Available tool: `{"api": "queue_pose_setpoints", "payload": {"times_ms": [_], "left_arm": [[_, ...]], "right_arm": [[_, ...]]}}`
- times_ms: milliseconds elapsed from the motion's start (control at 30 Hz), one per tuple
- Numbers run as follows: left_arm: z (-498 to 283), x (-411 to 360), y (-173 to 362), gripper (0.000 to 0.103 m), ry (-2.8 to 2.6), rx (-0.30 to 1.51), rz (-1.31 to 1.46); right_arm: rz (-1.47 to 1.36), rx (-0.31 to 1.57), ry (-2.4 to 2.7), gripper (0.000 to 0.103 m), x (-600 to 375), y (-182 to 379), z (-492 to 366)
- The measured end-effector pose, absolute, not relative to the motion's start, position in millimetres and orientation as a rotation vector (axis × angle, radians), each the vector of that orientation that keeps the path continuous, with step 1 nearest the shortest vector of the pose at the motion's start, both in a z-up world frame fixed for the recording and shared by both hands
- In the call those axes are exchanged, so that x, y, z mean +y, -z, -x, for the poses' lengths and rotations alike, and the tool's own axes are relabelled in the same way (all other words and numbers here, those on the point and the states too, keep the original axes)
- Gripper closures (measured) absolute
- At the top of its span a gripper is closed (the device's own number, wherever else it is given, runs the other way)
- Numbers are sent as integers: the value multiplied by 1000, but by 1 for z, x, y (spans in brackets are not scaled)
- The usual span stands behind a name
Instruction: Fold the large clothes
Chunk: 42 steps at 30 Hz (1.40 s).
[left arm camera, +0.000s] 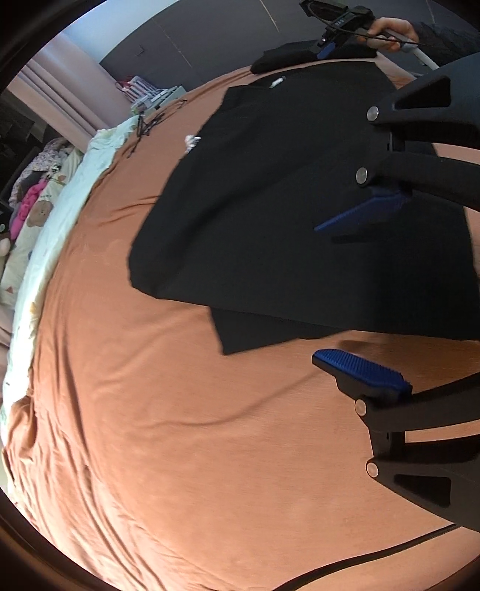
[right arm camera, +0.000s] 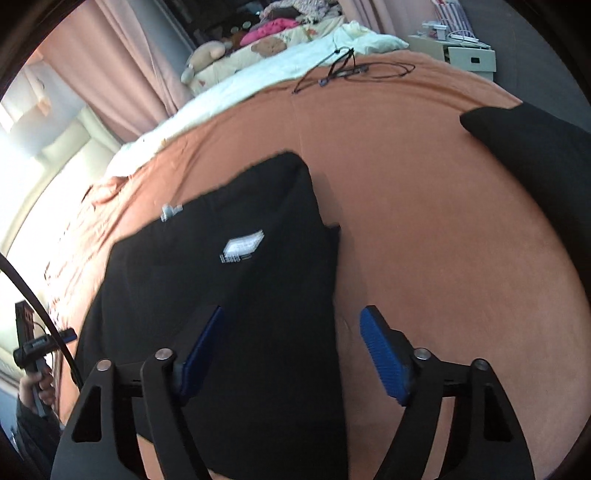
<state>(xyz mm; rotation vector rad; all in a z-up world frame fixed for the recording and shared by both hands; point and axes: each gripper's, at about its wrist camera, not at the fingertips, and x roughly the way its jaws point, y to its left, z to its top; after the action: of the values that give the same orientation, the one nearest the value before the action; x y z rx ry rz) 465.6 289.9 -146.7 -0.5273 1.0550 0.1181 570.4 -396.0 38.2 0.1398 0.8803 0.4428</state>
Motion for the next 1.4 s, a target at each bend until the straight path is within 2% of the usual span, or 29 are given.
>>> {"api": "queue_pose_setpoints", "payload": {"times_ms": [67,233,267,333,367,467,567,767,900,1000,1033,1100,1133,1167,1233,1400], "left_arm": [[-458,284,152,42,-115,1070,522],[-448,276,167,55,-134,1104,496],[-445,275,168,68,-136,1101,500],[-440,271,166,80,-150,1097,484],[-437,269,163,85,-156,1089,471],[-430,263,155,96,-149,1078,453],[-422,259,151,99,-143,1073,454],[-412,259,165,100,-144,1107,482],[-404,259,169,99,-144,1088,514],[-402,267,166,97,-136,1063,573],[-402,269,165,91,-136,1064,579],[-401,270,162,68,-130,1059,601],[-398,270,161,48,-124,1047,616],[-395,270,160,35,-117,1032,631],[-390,271,161,32,-102,1013,660],[-380,276,175,32,-82,1038,750]], "right_arm": [[-138,901,-450,46,-397,-36,-569],[-137,970,-467,59,-402,-24,-564],[-135,974,-478,67,-402,-25,-561],[-130,962,-486,75,-403,-29,-560],[-127,954,-486,83,-404,-30,-563],[-140,943,-485,93,-412,-33,-559],[-171,927,-474,97,-424,-34,-551],[-184,942,-414,97,-442,-17,-544],[-157,909,-378,97,-438,-31,-530],[-119,852,-364,97,-429,-52,-517],[-104,834,-374,97,-423,-60,-514],[-67,813,-408,96,-406,-69,-504],[-50,811,-431,96,-397,-72,-501],[-28,808,-461,96,-384,-75,-498],[8,814,-507,96,-362,-74,-489],[80,833,-638,96,-313,-62,-472]]}}
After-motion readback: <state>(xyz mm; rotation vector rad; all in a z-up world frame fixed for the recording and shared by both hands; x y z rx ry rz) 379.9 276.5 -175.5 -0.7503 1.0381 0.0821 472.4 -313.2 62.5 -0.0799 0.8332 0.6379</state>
